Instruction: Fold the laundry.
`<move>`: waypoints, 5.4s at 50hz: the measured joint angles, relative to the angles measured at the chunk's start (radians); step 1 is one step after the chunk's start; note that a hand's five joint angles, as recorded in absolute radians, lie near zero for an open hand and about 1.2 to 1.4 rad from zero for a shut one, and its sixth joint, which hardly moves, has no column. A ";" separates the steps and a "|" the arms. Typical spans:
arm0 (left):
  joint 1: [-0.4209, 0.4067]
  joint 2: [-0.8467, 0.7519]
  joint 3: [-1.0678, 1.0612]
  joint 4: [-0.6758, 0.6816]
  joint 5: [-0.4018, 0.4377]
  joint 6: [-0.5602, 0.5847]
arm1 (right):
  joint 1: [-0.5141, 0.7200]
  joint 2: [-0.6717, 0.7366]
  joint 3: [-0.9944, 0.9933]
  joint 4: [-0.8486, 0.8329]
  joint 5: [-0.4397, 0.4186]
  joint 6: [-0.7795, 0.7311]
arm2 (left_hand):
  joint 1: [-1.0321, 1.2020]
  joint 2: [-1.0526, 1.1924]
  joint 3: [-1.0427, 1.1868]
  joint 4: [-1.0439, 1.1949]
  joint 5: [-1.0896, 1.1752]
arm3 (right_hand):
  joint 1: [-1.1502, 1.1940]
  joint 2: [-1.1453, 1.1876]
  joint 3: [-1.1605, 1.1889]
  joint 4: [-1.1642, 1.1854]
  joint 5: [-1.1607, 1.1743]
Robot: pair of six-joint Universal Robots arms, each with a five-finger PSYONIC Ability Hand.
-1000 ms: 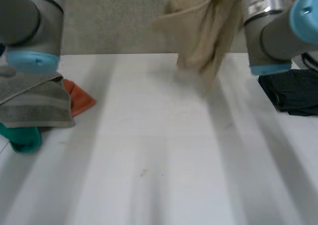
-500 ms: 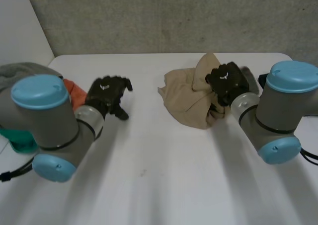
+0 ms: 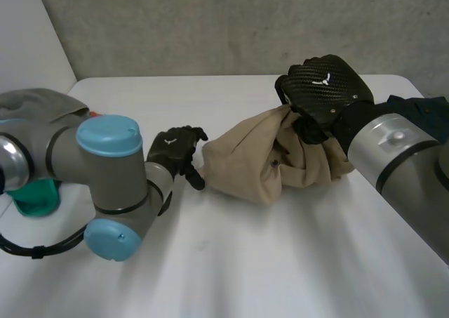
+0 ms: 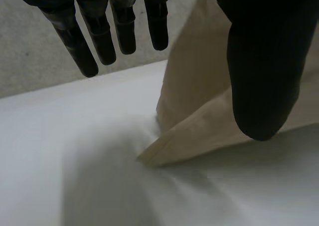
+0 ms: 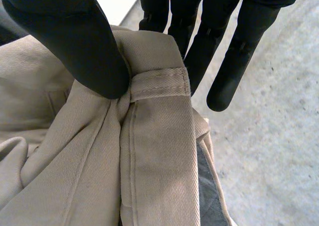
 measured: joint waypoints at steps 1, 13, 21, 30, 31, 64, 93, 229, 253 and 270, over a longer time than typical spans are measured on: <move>-0.004 -0.008 0.006 -0.009 0.001 -0.009 | 0.003 -0.015 0.007 0.001 -0.006 0.008 | 0.017 0.022 0.019 0.019 0.025 | 0.000 0.000 0.000 0.000 0.000; 0.003 0.083 -0.041 -0.159 0.050 -0.134 | -0.062 -0.048 0.022 -0.020 -0.027 0.034 | 0.798 0.846 0.837 0.856 0.825 | 0.000 0.000 0.000 0.000 0.000; 0.107 0.371 -0.119 -0.211 0.049 -0.109 | -0.111 -0.023 -0.034 0.063 -0.017 -0.070 | 0.798 0.847 0.842 0.856 0.825 | 0.000 0.000 0.000 0.000 0.000; 0.160 0.639 -0.141 -0.407 0.174 0.115 | -0.115 0.012 -0.126 0.325 0.025 -0.260 | 0.798 0.850 0.847 0.856 0.825 | 0.000 0.000 0.000 0.000 0.000; 0.160 0.637 -0.136 -0.423 0.172 0.145 | -0.116 0.023 -0.131 0.346 0.029 -0.277 | 0.798 0.850 0.847 0.857 0.825 | 0.000 0.000 0.000 0.000 0.000; 0.130 0.281 0.275 0.175 0.136 0.402 | -0.100 0.387 -0.390 -0.623 0.073 -0.036 | 0.798 0.851 0.847 0.857 0.847 | 0.000 0.006 0.000 0.001 0.021; 0.032 0.350 -0.350 0.115 0.151 0.444 | -0.210 0.231 -0.019 -0.003 0.037 -0.009 | 0.798 0.851 0.847 0.857 0.847 | -0.669 -0.758 -0.807 -0.810 -0.765; 0.182 0.351 -0.519 0.118 0.074 0.400 | -0.168 0.413 0.118 -0.191 0.059 0.017 | 0.349 0.355 0.354 0.362 0.368 | 0.043 -0.002 -0.014 0.001 0.070; 0.188 0.319 -0.556 0.044 0.257 0.409 | -0.151 0.392 0.132 -0.189 0.067 0.020 | 0.269 0.285 0.284 0.283 0.289 | 0.044 -0.002 -0.014 0.001 0.070; 0.123 0.085 -0.248 0.076 0.137 0.525 | -0.147 0.388 0.143 -0.192 0.065 0.016 | 0.342 0.345 0.347 0.351 0.359 | 0.043 -0.002 -0.014 0.001 0.070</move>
